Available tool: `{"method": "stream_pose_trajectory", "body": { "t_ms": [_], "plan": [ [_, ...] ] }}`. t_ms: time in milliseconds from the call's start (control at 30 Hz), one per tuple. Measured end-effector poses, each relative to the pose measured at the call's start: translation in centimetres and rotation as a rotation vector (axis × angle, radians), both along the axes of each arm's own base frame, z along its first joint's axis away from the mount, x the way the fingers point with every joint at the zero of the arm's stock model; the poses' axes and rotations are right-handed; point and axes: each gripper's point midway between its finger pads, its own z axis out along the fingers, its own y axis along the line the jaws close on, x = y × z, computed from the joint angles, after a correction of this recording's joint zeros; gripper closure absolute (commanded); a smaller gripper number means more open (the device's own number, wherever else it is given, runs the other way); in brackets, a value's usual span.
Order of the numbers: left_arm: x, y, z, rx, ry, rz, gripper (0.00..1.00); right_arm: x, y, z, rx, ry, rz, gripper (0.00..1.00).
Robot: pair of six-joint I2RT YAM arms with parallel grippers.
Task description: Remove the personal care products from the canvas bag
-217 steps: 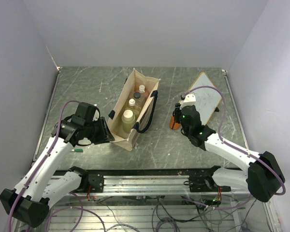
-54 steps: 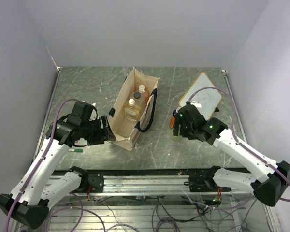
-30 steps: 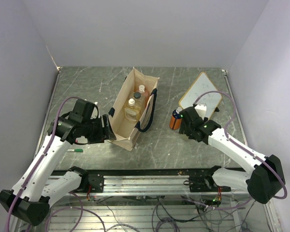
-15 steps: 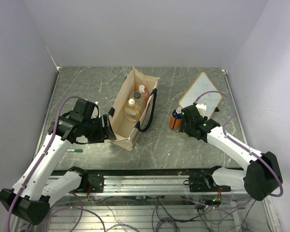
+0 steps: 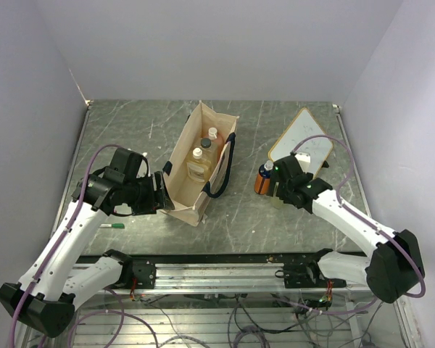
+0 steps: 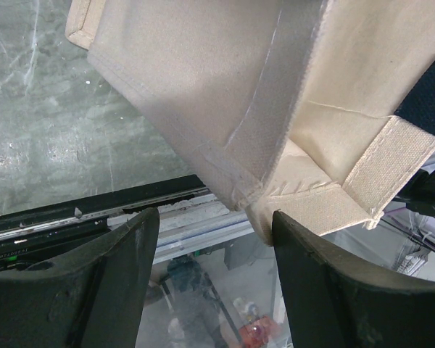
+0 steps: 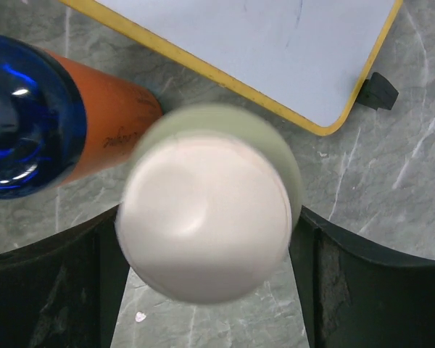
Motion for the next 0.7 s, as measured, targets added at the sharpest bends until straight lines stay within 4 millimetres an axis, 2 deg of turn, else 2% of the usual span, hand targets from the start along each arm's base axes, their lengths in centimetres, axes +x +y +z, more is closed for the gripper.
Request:
{"method": "stream_pose_trajectory", "body": {
  "t_ms": [233, 400, 533, 633, 700],
  "plan": [
    [0.1, -0.1, -0.1, 0.001, 0.005, -0.001, 0.26, 0.3, 0.2, 2.4, 0.034, -0.049, -0.004, 0.13],
    [0.2, -0.2, 0.0, -0.004, 0.006, -0.005, 0.26, -0.5, 0.0, 4.0, 0.065, -0.080, -0.008, 0.08],
    [0.2, -0.4, 0.1, -0.011, 0.000, -0.011, 0.26, -1.2, 0.1, 5.1, 0.091, -0.095, 0.021, 0.07],
    [0.3, -0.4, 0.1, -0.015, -0.001, -0.017, 0.26, -0.9, 0.7, 6.7, 0.107, -0.111, 0.055, 0.08],
    [0.3, -0.5, 0.1, -0.016, 0.000, -0.022, 0.26, -0.3, 1.3, 8.4, 0.124, -0.137, 0.082, 0.09]
  ]
}}
